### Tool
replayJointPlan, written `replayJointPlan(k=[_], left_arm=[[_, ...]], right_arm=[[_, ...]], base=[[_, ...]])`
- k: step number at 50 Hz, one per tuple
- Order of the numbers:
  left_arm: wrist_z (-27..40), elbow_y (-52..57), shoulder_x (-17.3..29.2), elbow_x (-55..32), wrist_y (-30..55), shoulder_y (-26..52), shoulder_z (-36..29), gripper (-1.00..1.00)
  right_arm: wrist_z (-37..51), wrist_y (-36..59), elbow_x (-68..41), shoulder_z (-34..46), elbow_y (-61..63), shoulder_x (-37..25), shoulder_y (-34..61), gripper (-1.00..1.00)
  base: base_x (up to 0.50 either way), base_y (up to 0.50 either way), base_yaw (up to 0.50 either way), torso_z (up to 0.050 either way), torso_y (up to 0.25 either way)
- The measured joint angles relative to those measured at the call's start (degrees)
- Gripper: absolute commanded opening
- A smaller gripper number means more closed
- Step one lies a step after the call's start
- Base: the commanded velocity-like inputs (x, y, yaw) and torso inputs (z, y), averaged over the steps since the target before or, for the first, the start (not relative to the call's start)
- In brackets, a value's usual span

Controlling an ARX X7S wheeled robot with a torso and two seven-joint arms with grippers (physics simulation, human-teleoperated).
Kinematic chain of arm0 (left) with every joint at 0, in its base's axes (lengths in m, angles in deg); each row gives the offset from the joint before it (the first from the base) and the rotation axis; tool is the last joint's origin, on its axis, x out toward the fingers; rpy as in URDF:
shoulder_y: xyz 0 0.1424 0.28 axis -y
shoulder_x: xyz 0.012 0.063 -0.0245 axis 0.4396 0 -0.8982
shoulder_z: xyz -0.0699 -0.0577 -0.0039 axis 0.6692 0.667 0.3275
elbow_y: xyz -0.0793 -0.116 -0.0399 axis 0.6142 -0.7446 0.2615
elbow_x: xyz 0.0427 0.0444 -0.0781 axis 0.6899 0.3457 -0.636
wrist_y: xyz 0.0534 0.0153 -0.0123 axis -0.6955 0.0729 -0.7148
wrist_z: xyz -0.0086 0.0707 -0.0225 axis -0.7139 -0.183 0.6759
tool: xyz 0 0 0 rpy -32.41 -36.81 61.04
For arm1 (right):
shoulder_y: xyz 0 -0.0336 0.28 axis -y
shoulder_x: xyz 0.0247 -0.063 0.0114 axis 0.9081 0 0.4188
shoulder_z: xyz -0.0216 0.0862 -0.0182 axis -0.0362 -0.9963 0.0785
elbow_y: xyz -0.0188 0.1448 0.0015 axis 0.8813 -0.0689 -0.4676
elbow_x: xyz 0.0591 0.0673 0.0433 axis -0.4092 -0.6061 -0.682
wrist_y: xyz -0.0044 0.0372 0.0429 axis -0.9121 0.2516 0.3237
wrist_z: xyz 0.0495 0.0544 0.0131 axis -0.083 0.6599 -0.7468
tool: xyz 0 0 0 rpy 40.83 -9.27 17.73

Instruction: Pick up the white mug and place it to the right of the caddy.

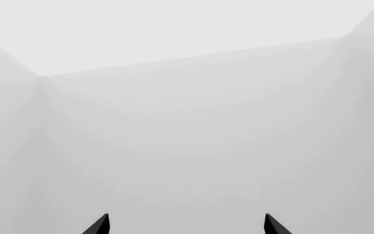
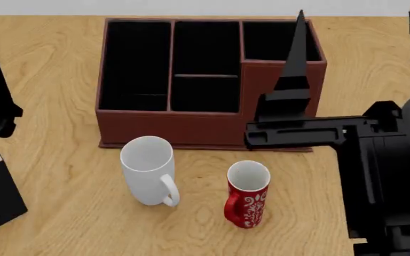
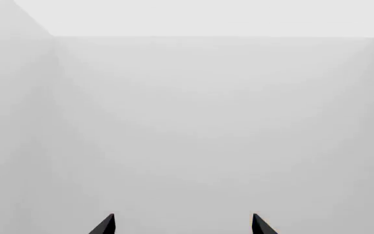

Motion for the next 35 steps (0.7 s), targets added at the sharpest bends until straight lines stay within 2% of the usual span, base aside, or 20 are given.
replayJointPlan(k=[9, 23, 35], left_arm=[[0.5, 2.3, 1.0, -0.3, 4.9, 6.3, 0.1, 1.0], [1.3, 3.7, 1.9, -0.4, 7.5, 10.1, 0.3, 1.0], [1.7, 3.5, 2.5, -0.3, 7.2, 10.5, 0.2, 1.0]], right_arm=[[1.1, 7.3, -3.9, -2.2, 2.9, -0.4, 7.0, 1.0], [1.9, 10.3, -6.5, -3.0, 3.0, -0.5, 10.5, 1.0], [2.5, 10.2, -7.2, -2.7, 2.3, -0.8, 11.2, 1.0]], base=[[0.0, 0.0, 0.0, 0.0, 0.0], [0.0, 0.0, 0.0, 0.0, 0.0], [0.0, -0.24, 0.0, 0.0, 0.0]])
